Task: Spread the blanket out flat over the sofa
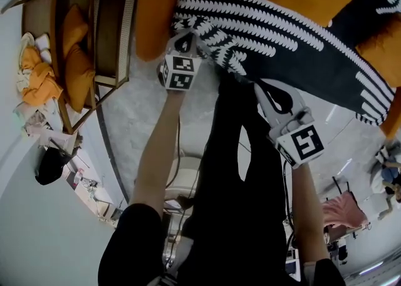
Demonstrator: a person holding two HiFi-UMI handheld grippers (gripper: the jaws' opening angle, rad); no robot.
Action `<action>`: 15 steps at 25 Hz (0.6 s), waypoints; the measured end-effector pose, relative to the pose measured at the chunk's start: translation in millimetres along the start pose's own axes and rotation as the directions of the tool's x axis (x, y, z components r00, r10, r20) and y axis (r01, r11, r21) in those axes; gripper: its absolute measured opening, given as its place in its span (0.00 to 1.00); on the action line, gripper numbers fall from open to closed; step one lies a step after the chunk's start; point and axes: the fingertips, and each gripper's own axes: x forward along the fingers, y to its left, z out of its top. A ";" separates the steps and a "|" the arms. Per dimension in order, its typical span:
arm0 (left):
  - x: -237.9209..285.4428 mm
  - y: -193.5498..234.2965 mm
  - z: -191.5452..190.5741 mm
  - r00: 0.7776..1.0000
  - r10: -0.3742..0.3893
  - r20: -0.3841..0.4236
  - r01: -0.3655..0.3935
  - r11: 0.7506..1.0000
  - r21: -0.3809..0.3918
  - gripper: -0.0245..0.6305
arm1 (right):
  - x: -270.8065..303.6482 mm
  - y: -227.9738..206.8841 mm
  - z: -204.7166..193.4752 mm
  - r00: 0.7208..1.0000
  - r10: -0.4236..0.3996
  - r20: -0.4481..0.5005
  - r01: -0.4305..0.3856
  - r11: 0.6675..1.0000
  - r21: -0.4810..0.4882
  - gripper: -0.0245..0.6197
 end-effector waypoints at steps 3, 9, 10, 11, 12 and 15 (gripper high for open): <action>-28.1 -5.2 -7.3 0.999 0.029 0.015 -0.029 0.999 -0.024 0.07 | -11.4 12.3 -5.6 1.000 0.012 0.013 -0.012 1.000 -0.004 0.04; -75.6 -4.1 -51.9 0.992 0.122 -0.010 -0.122 0.985 -0.122 0.07 | -31.5 41.3 -22.7 0.999 0.041 0.035 -0.040 0.999 -0.019 0.04; -81.3 -3.1 -63.6 0.991 0.132 -0.021 -0.134 0.981 -0.143 0.06 | -35.5 46.5 -27.3 0.998 0.044 0.038 -0.043 0.999 -0.024 0.04; -85.9 -2.1 -75.6 0.990 0.140 -0.030 -0.143 0.976 -0.166 0.06 | -40.0 51.7 -31.9 0.998 0.045 0.041 -0.044 0.999 -0.030 0.04; -89.5 -0.5 -86.4 0.988 0.148 -0.038 -0.152 0.971 -0.186 0.06 | -45.0 56.9 -35.9 0.998 0.046 0.047 -0.044 0.998 -0.035 0.04; -97.6 6.6 -107.0 0.984 0.168 -0.056 -0.176 0.961 -0.214 0.06 | -61.5 73.7 -48.5 0.997 0.041 0.067 -0.038 0.998 -0.048 0.04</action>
